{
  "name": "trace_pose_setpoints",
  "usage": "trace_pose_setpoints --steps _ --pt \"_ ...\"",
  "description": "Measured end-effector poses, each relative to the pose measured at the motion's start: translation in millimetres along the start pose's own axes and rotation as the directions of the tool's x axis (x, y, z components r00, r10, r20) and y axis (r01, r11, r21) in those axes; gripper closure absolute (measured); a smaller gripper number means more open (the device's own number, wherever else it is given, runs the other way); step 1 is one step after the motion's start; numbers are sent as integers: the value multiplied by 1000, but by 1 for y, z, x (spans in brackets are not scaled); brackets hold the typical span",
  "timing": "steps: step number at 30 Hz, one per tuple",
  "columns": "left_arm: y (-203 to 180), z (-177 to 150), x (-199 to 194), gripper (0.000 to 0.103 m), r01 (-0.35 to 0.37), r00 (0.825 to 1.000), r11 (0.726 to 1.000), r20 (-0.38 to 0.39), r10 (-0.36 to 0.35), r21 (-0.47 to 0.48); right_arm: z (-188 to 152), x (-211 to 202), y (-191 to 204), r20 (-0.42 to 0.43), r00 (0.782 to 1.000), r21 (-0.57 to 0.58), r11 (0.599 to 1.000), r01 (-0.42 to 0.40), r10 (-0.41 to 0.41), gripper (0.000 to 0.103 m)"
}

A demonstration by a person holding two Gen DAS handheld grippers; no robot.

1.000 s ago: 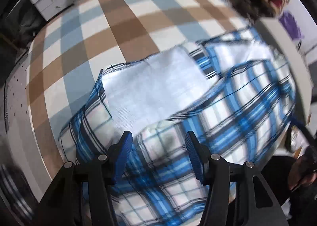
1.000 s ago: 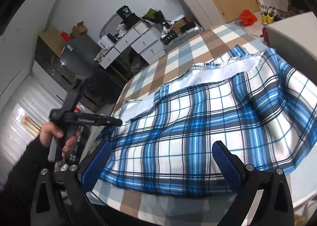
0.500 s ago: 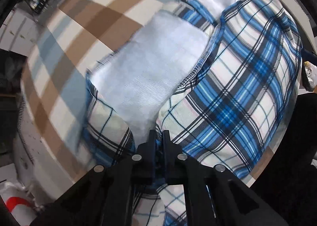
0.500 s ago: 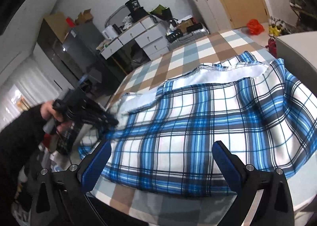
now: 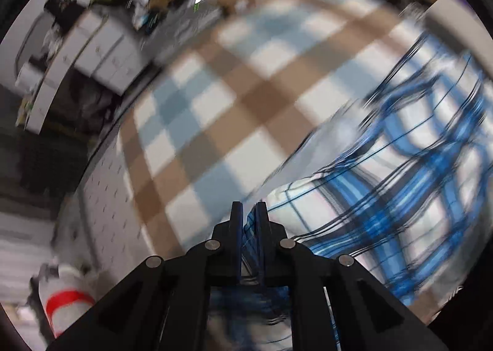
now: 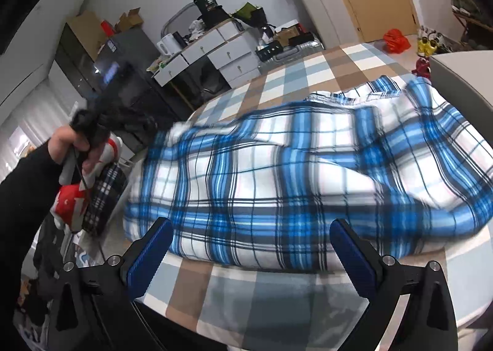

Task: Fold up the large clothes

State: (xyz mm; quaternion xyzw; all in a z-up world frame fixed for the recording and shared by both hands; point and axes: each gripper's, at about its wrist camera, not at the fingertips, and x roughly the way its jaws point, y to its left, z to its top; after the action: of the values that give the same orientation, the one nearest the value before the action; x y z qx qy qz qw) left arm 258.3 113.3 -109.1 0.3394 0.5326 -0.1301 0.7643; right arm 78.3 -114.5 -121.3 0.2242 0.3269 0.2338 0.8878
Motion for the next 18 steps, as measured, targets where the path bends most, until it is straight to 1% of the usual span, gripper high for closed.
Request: trace_pose_setpoints --steps 1,2,3,4,5,7,9,10,11,12,13,14,15,16,17,18 --pt "4 -4 12 97 -39 998 999 -41 38 -22 0 0 0 -1 1000 2 1000 -1 1 0" --pt "9 -8 18 97 -89 995 995 -56 87 -47 0 -1 -1 -1 1000 6 1000 -3 3 0" --pt "20 -12 20 95 -109 993 992 -59 105 -68 1 -2 -1 2 1000 10 1000 -6 6 0" --pt "25 -16 22 94 -100 994 991 -60 95 -93 2 -3 -2 6 1000 11 1000 -10 10 0" --pt "32 -19 23 91 -68 996 990 -59 62 -120 3 -4 -2 11 1000 12 1000 -14 14 0" --pt "38 -27 15 91 -29 999 988 -33 25 -152 6 -9 -3 29 999 6 1000 -14 13 0" --pt "43 -33 5 91 -25 1000 984 -6 24 -174 16 -17 -5 51 999 -37 999 -2 4 0" --pt "47 -37 0 89 -3 1000 984 8 4 -181 20 -20 -6 57 998 -58 998 15 -11 0" --pt "50 -39 -2 77 9 1000 986 -11 -11 -165 29 -24 -7 66 997 -97 994 52 -46 0" --pt "51 -43 -3 57 23 999 988 -20 -27 -156 42 -27 -8 79 993 -160 982 102 -90 0" --pt "52 -47 -4 47 24 1000 989 -16 -26 -145 50 -29 -9 89 990 -207 970 129 -113 0" --pt "53 -51 -4 38 3 1000 990 -13 -5 -138 63 -28 -11 111 979 -294 935 198 -172 0" --pt "52 -51 -1 38 -6 1000 992 -14 4 -128 78 -24 -16 141 952 -362 881 304 -270 0" --pt "51 -53 2 38 -3 1000 993 -22 0 -115 87 -18 -20 153 933 -392 847 360 -326 0" --pt "51 -55 5 38 5 1000 994 -29 -8 -112 102 -4 -29 130 909 -438 800 411 -396 0" --pt "51 -56 6 38 10 999 993 -33 -14 -116 113 10 -37 79 895 -470 775 422 -439 0"
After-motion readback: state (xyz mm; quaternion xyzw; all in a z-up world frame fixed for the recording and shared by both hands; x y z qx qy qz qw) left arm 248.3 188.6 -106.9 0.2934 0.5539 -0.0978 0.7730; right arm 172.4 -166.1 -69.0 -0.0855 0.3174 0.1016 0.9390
